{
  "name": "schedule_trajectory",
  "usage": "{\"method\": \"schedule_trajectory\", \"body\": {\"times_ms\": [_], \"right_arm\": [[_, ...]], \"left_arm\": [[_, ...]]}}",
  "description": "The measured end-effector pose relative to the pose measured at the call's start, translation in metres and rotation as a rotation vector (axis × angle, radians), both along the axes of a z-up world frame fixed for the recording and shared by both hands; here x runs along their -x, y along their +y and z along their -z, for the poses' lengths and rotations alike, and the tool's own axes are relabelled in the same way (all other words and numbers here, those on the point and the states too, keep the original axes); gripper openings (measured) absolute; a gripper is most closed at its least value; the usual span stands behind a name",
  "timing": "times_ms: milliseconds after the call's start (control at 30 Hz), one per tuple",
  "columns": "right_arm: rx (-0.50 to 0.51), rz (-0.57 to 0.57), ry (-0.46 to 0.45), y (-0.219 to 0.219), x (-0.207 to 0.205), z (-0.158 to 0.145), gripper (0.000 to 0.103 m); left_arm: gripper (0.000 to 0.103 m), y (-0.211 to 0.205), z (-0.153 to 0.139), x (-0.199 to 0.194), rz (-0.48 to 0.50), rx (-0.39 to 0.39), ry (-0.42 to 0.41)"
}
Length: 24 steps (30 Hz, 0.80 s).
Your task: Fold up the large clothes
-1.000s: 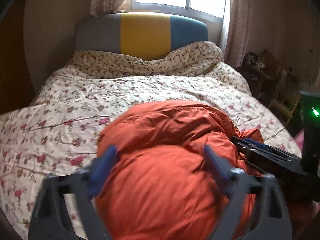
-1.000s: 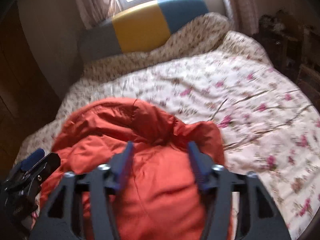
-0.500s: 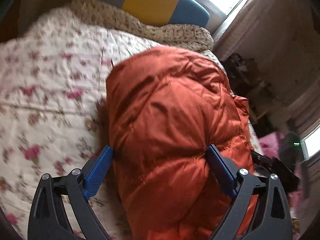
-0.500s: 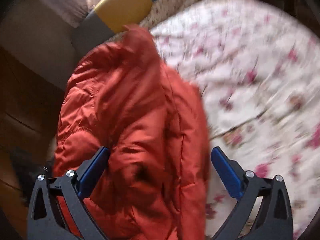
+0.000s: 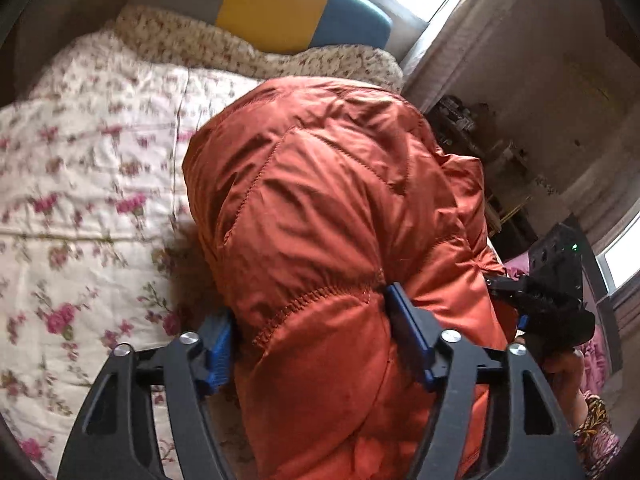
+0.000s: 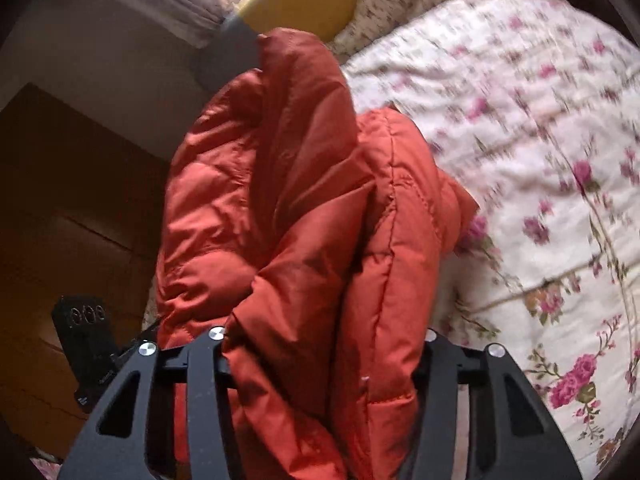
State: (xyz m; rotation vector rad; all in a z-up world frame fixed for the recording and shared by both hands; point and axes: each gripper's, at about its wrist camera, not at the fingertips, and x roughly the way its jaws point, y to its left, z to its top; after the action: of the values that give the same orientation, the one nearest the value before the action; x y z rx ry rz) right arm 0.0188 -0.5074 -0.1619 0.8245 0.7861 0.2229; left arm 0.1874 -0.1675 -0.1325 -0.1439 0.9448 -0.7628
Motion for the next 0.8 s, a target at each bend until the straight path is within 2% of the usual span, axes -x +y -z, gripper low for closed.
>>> {"method": "schedule_trajectory", "body": {"times_ms": [167,267,400,600,667,700,767,800], "right_arm": [[-0.002,-0.022,-0.125,0.025,-0.016,-0.035,0.047],[-0.004,-0.055,-0.181,0.051,-0.042,-0.049,0.047],[-0.001,-0.112,-0.232,0.102,-0.094,-0.059,0.047],[0.067,-0.226,-0.23,0.195,-0.176,-0.051,0.047],[0.096,-0.248,-0.209,0.222,-0.181,-0.044,0.048],[0.125,-0.252,-0.184,0.234,-0.189,-0.036,0.05],[0.179,-0.23,-0.126,0.252,-0.197,-0.018,0.063],[0.179,-0.222,-0.121,0.257,-0.198,-0.012,0.066]], "left_arm": [[0.062,0.021,-0.035,0.002,-0.03,0.024,-0.144],[0.062,0.047,-0.059,-0.009,-0.078,0.041,-0.239],[0.062,0.092,-0.071,-0.024,-0.154,0.022,-0.303],[0.062,0.176,-0.063,-0.059,-0.311,-0.025,-0.32],[0.062,0.202,-0.051,-0.069,-0.351,-0.045,-0.297],[0.063,0.214,-0.041,-0.075,-0.37,-0.056,-0.273],[0.069,0.236,-0.015,-0.086,-0.41,-0.075,-0.202],[0.072,0.244,-0.007,-0.088,-0.427,-0.068,-0.187]]}}
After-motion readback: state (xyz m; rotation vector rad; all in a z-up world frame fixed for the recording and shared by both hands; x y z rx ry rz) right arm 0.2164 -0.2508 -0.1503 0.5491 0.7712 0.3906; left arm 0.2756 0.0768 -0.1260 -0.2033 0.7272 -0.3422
